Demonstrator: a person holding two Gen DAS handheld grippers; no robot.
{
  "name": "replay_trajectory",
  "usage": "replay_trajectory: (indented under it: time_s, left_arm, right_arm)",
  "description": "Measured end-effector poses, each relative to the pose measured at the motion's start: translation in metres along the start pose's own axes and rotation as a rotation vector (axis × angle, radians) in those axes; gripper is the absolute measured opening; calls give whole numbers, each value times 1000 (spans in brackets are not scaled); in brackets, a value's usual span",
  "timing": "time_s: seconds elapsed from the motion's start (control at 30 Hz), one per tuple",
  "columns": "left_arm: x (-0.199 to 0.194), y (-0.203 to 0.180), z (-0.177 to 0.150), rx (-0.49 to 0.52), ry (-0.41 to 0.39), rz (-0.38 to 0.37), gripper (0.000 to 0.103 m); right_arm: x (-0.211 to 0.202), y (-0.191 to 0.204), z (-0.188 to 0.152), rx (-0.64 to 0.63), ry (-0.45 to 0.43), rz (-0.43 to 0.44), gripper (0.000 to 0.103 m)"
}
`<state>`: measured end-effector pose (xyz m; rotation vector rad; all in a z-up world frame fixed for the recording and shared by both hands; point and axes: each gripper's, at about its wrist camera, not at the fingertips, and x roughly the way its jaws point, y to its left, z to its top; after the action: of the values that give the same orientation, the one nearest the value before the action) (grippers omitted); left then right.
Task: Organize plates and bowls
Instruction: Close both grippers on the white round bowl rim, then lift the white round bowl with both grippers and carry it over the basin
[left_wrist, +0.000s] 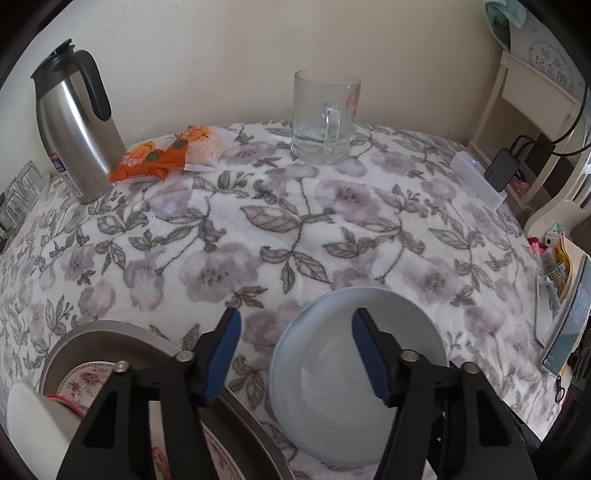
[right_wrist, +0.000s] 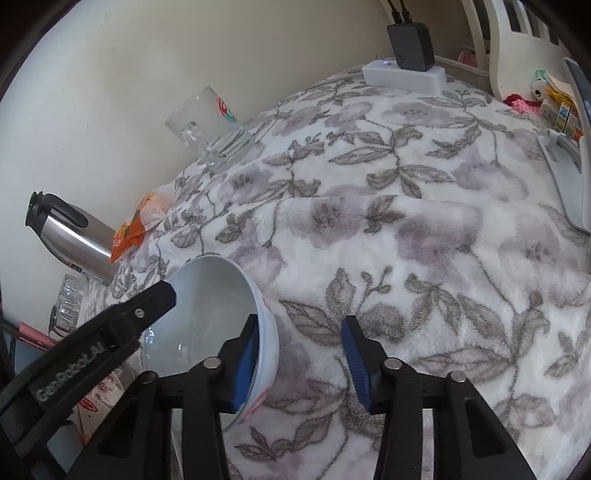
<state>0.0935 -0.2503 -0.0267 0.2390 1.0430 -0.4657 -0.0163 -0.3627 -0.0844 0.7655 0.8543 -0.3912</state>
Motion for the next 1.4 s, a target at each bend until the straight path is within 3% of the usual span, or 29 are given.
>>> replay_trajectory:
  time_s: [0.27, 0.33, 0.53, 0.67, 1.0, 1.4]
  left_arm:
    - [10, -1, -4, 4, 30, -8, 44]
    - [12, -1, -5, 3, 37, -14, 34]
    - [15, -4, -7, 1, 55, -55, 17]
    - [12, -5, -8, 1, 51, -66, 16]
    - [1, -2, -7, -32, 57, -110, 14]
    - [-51, 8, 3, -72, -18, -184, 14]
  right_arm:
    - [1, -5, 0, 19, 5, 9, 31]
    - [1, -6, -1, 24, 7, 9, 29]
    - [1, -9, -1, 39, 14, 32, 22]
    - [-1, -4, -1, 20, 17, 33, 8]
    - [-16, -1, 5, 30, 4, 25, 8]
    - [-68, 25, 13, -7, -78, 37, 8]
